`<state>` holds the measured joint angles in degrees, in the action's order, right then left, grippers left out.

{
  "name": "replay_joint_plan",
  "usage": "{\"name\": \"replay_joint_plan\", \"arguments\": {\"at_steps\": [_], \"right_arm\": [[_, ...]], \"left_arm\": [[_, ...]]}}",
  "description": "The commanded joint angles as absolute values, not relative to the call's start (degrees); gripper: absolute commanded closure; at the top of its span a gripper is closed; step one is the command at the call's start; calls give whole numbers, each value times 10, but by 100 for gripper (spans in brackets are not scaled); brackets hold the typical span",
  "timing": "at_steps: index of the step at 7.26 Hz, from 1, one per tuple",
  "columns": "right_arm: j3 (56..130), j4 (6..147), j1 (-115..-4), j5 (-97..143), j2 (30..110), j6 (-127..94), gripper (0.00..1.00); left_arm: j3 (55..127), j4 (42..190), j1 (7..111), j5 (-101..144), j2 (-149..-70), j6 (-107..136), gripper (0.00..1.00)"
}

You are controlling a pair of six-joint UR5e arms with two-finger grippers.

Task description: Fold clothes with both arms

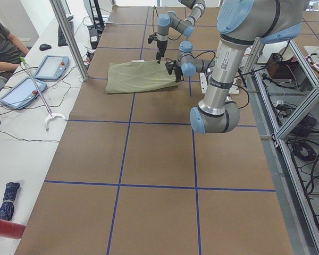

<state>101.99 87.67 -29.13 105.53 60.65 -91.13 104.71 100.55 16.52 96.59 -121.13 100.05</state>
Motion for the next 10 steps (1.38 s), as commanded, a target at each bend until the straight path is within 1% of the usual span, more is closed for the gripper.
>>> {"name": "replay_joint_plan", "arguments": {"at_steps": [1, 4, 10], "right_arm": [[1044, 877, -255, 1035, 648, -1010, 0], [1046, 882, -227, 1024, 660, -1035, 0], [1047, 883, -217, 1032, 673, -1041, 0]], "left_arm": [[1049, 1006, 165, 972, -1212, 1000, 100], [1049, 1006, 165, 972, -1215, 1000, 100], [1049, 1011, 165, 972, -1216, 1000, 100]]}}
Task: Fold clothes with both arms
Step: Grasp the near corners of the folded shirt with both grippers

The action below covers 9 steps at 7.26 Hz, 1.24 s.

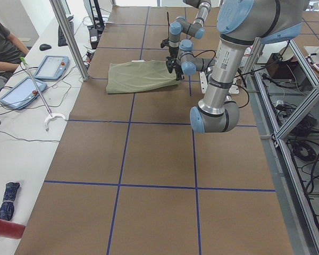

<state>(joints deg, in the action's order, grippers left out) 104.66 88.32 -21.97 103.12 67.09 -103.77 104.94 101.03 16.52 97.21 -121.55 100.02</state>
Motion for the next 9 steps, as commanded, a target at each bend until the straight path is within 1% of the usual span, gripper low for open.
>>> {"name": "replay_joint_plan", "arguments": {"at_steps": [1, 2, 4, 6, 7, 8, 9], "right_arm": [[1056, 883, -214, 1032, 680, -1041, 0], [1063, 883, -213, 1031, 683, -1042, 3], [1066, 883, -211, 1031, 683, -1047, 55], [1065, 883, -210, 1032, 686, -1046, 57], [1065, 883, -209, 1033, 686, -1046, 65], [1066, 883, -210, 1034, 686, -1046, 45], [1066, 882, -210, 1034, 686, -1046, 1]], "left_arm": [[1049, 1011, 165, 972, -1216, 1000, 100], [1049, 1010, 165, 972, -1216, 1000, 100], [1049, 1011, 165, 972, -1216, 1000, 100], [1049, 1011, 165, 971, -1215, 1000, 100], [1049, 1011, 165, 972, -1215, 1000, 100], [1049, 1012, 165, 972, -1216, 1000, 100], [1049, 1012, 165, 971, -1215, 1000, 100]]}}
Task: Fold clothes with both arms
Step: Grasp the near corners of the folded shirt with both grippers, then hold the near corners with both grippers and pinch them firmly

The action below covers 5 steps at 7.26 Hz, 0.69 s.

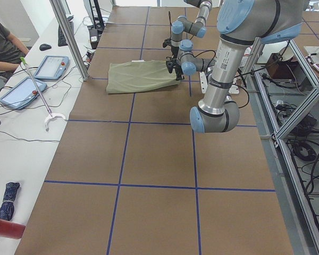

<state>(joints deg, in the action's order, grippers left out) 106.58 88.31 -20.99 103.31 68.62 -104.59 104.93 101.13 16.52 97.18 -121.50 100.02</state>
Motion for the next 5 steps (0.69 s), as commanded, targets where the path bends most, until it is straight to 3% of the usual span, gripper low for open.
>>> {"name": "replay_joint_plan", "arguments": {"at_steps": [1, 5], "right_arm": [[1067, 882, -209, 1033, 686, -1046, 0], [1061, 883, -188, 1027, 687, -1046, 0]], "left_arm": [[1048, 1012, 165, 970, -1215, 1000, 100], [1049, 1012, 165, 971, -1215, 999, 100]]}}
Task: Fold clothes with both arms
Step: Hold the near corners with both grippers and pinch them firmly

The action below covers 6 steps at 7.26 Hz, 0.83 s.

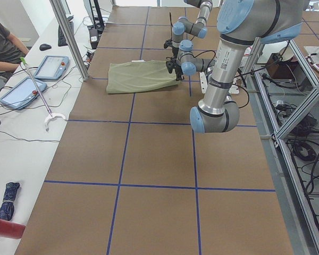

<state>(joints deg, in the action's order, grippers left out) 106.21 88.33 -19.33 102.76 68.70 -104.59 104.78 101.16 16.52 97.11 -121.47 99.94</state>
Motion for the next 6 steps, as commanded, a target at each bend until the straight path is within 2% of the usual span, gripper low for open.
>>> {"name": "replay_joint_plan", "arguments": {"at_steps": [1, 3, 4, 6], "right_arm": [[1061, 883, -189, 1027, 687, -1046, 0], [1060, 883, -189, 1027, 688, -1046, 2], [1060, 883, -189, 1027, 688, -1046, 19], [1060, 883, -189, 1028, 692, -1046, 61]], "left_arm": [[1049, 1012, 165, 971, -1216, 999, 100], [1049, 1012, 165, 971, -1216, 999, 100], [1049, 1011, 165, 971, -1215, 999, 100], [1049, 1012, 165, 971, -1215, 1000, 100]]}}
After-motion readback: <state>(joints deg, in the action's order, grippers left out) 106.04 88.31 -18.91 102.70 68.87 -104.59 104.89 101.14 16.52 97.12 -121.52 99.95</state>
